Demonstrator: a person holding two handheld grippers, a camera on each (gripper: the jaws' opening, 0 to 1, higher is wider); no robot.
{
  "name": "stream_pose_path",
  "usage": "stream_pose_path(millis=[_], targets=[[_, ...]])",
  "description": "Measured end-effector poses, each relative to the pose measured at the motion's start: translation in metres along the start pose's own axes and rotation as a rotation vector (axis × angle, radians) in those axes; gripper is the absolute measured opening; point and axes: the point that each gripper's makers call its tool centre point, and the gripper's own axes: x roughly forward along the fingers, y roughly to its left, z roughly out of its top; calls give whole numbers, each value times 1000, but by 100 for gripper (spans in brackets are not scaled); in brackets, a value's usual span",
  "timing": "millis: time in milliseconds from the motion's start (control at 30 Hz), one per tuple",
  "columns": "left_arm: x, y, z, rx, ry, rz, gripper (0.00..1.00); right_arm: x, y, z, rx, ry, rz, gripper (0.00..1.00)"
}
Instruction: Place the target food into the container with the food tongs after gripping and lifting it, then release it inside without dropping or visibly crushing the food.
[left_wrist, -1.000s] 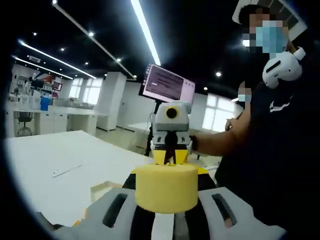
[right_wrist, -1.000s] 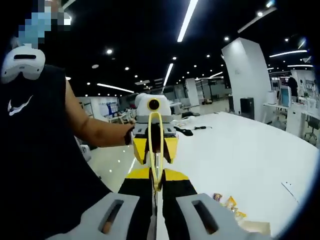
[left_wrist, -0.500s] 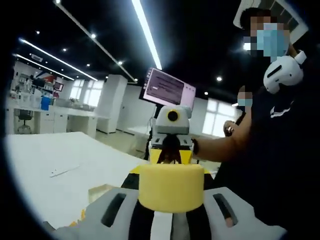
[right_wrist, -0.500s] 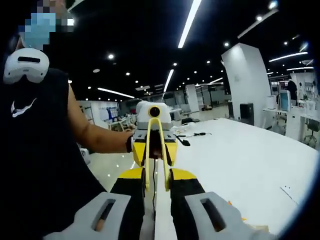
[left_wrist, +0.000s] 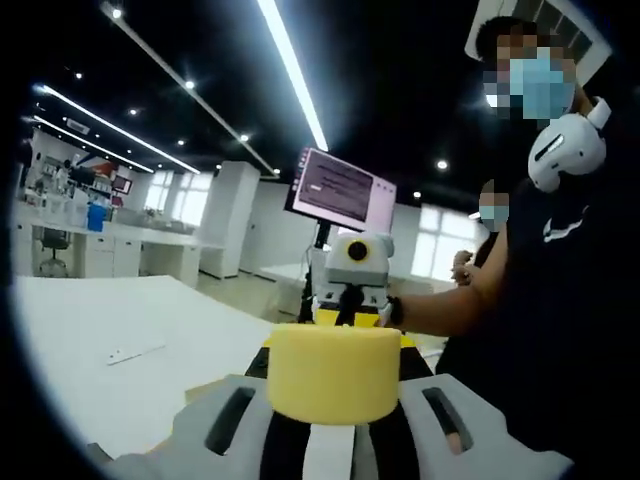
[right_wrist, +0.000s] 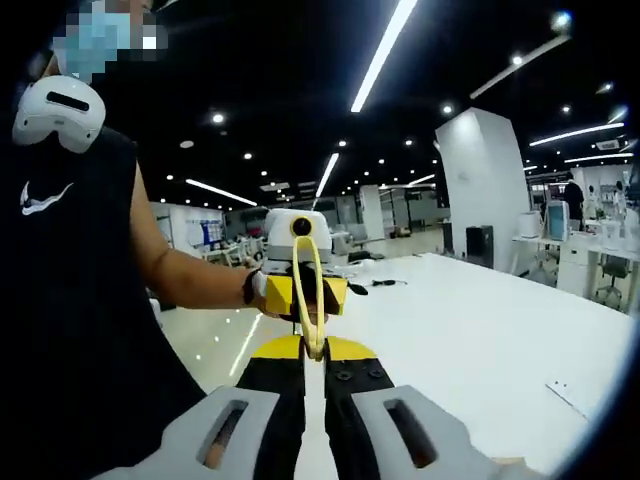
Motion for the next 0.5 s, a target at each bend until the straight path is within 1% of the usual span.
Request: stream_pose_path(millis=[67, 167, 233, 267, 300, 333, 400, 500], targets=[[1, 1, -1, 13, 8, 5, 13, 0, 0, 1, -5, -5, -4, 3], [4, -1, -1, -4, 9, -1, 12, 0, 0, 3, -6, -8, -3, 2], [7, -2, -5, 1, 20, -3, 12, 3, 2, 4, -19, 1, 0, 2], [9, -3, -9, 4, 38, -8, 11, 4, 4, 4, -22, 9, 9, 2], [9, -4, -10, -2, 39, -9, 11, 4, 5, 1, -23, 24, 18, 2], [9, -4, -10, -2, 38, -11, 11, 3, 4, 2, -31, 19, 16, 2], [11, -6, -10, -2, 41, -15, 12, 1, 5, 3, -29, 22, 25, 2], [12, -9, -8, -4, 38, -22, 16, -1, 6, 2, -39, 37, 31, 2]])
